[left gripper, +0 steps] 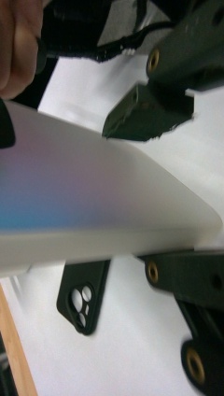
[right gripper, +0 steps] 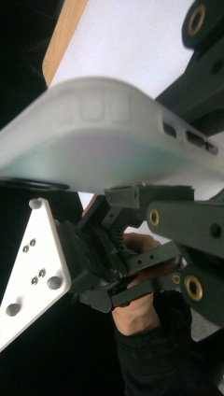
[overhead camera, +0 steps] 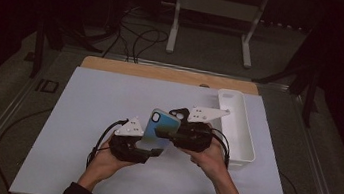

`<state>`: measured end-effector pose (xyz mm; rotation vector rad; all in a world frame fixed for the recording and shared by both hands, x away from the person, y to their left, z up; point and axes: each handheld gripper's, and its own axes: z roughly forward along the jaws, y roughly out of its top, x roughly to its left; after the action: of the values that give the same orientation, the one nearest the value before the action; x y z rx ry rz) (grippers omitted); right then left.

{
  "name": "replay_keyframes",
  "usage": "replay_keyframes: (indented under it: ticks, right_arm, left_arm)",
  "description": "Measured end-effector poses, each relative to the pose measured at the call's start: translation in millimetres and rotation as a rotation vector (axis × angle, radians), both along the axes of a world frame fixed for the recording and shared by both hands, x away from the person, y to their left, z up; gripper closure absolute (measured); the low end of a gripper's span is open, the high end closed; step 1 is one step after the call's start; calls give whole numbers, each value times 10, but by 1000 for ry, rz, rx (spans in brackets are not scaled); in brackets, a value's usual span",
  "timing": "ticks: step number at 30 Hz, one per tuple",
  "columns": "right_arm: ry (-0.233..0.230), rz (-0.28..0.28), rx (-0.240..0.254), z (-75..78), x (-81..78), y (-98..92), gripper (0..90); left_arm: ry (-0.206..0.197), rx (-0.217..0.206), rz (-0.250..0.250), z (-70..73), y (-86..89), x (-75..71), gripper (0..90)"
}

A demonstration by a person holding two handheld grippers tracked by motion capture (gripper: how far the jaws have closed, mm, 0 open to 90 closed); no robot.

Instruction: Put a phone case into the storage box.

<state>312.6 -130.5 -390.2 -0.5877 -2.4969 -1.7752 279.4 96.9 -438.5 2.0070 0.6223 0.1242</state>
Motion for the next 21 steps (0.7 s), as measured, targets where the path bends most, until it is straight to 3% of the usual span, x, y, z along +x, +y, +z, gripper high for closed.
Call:
replay_keyframes:
  ticks: [4, 9, 16, 21]
  right_arm:
    - [1, -43, -10, -7, 26, -31, 596]
    - [30, -55, 4, -34, 53, -29, 395]
    - [19, -127, -56, -60, 53, 14, 200]
    - [26, -177, -52, -64, 64, -36, 137]
  left_arm:
    - [6, -16, -9, 0, 12, 2, 711]
    - [17, -21, -34, -3, -26, 0, 845]
    - [-2, -8, 16, 3, -28, 0, 861]
    - [-10, -14, 78, 10, 47, 15, 861]
